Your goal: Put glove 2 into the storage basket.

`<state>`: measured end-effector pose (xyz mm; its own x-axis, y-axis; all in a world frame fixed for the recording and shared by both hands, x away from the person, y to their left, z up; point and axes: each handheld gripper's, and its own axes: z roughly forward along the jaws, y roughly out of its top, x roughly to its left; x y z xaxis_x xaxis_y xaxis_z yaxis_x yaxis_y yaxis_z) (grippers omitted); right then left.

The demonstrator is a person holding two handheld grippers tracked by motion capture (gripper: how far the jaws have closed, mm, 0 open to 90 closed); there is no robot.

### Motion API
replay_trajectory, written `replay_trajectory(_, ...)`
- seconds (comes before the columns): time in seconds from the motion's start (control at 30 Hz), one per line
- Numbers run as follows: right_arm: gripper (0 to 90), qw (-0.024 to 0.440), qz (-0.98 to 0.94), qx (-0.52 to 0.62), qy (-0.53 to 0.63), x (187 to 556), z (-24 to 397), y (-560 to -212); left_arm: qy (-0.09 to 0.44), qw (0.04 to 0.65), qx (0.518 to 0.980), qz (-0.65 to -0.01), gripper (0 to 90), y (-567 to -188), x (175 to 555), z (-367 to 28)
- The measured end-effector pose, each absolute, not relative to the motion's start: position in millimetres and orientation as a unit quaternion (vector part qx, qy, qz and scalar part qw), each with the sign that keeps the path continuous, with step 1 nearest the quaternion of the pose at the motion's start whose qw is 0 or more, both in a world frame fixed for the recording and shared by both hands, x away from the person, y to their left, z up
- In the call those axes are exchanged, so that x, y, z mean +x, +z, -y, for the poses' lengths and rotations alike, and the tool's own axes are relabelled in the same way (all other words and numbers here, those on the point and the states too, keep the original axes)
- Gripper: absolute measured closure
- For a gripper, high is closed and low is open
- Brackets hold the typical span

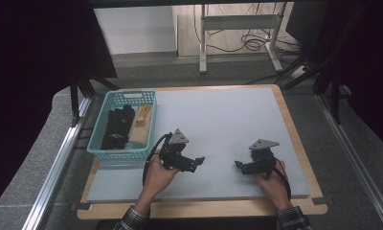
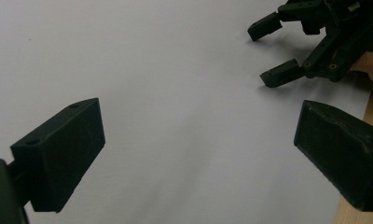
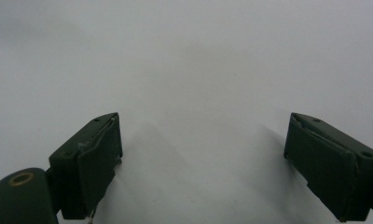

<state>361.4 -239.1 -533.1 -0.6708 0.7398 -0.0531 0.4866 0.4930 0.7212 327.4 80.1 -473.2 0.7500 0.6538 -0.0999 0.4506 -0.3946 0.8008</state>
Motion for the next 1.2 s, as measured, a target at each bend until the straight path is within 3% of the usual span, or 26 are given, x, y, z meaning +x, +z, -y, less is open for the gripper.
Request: replay_trajectory(1.2, 10.8, 0.180, -0.845, 0.363, 0.349, 361.6, 239.1, -533.0, 0.105, 0.404, 0.853, -0.312, 0.0, -527.8, 324.7, -47.0)
